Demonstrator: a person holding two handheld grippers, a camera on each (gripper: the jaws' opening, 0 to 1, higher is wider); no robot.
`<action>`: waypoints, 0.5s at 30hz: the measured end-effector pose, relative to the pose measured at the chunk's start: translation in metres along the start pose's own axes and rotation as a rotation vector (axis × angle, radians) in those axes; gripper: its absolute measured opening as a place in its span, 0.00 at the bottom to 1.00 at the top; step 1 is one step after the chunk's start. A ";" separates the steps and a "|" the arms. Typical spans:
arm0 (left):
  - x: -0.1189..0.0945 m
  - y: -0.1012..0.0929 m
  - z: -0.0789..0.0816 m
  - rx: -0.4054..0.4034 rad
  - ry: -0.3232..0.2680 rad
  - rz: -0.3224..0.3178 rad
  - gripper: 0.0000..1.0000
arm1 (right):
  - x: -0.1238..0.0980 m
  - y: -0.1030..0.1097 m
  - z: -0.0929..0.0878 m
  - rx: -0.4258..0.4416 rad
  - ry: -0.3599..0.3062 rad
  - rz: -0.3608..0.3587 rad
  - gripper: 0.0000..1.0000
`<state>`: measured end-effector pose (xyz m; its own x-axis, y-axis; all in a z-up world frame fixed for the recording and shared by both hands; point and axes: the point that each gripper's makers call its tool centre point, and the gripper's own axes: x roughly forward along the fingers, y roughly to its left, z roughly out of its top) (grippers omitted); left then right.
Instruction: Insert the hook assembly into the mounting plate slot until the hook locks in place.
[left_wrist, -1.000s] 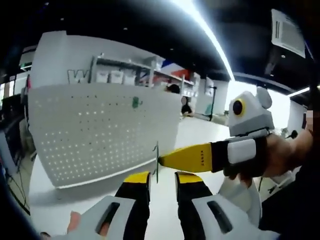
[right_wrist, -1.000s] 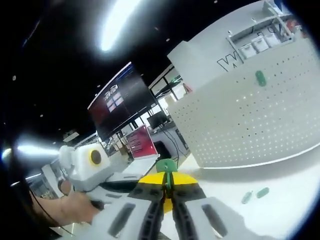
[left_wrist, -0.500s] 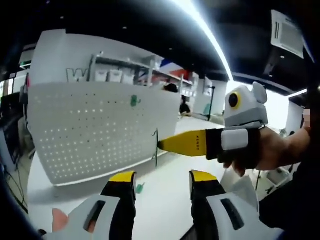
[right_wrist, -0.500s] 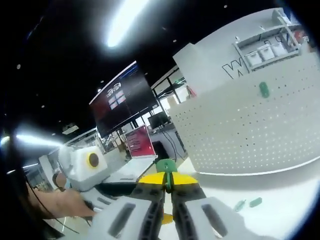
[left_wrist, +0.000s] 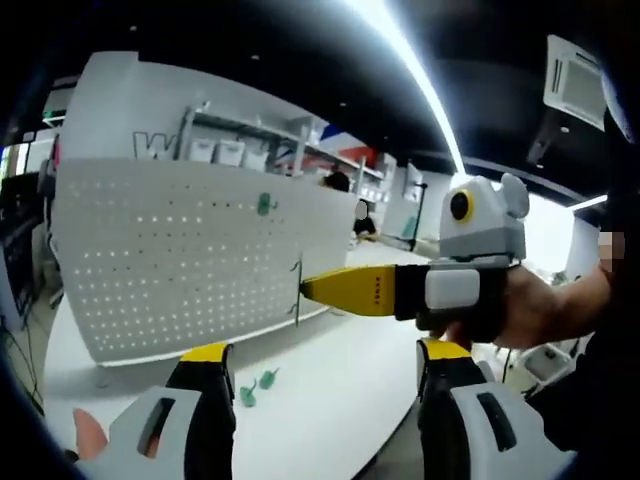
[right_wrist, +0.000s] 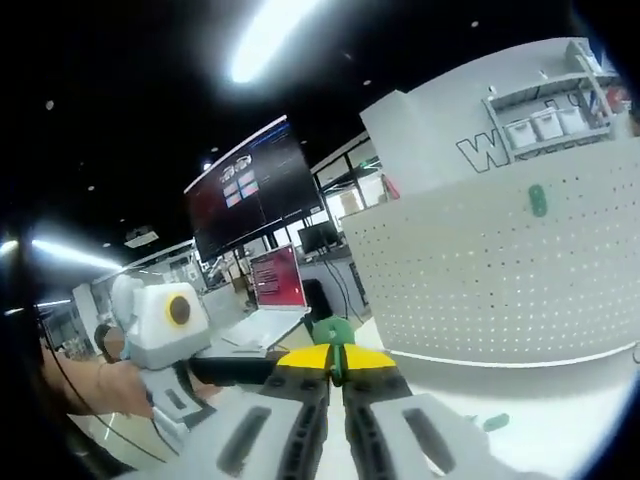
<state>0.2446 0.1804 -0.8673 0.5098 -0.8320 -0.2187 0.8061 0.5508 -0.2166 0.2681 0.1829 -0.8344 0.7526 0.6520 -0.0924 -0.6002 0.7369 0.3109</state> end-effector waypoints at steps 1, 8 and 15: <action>0.000 0.000 0.000 -0.003 0.000 -0.001 0.76 | 0.001 -0.001 -0.001 -0.009 0.002 -0.001 0.01; 0.000 -0.002 0.000 -0.022 -0.010 -0.003 0.85 | 0.006 -0.009 -0.004 -0.063 0.011 -0.015 0.01; -0.001 0.005 0.006 -0.043 -0.034 0.021 0.88 | 0.013 -0.016 -0.004 -0.118 0.016 -0.030 0.01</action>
<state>0.2500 0.1836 -0.8630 0.5368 -0.8217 -0.1913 0.7819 0.5697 -0.2531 0.2860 0.1804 -0.8446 0.7668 0.6314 -0.1154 -0.6061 0.7714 0.1940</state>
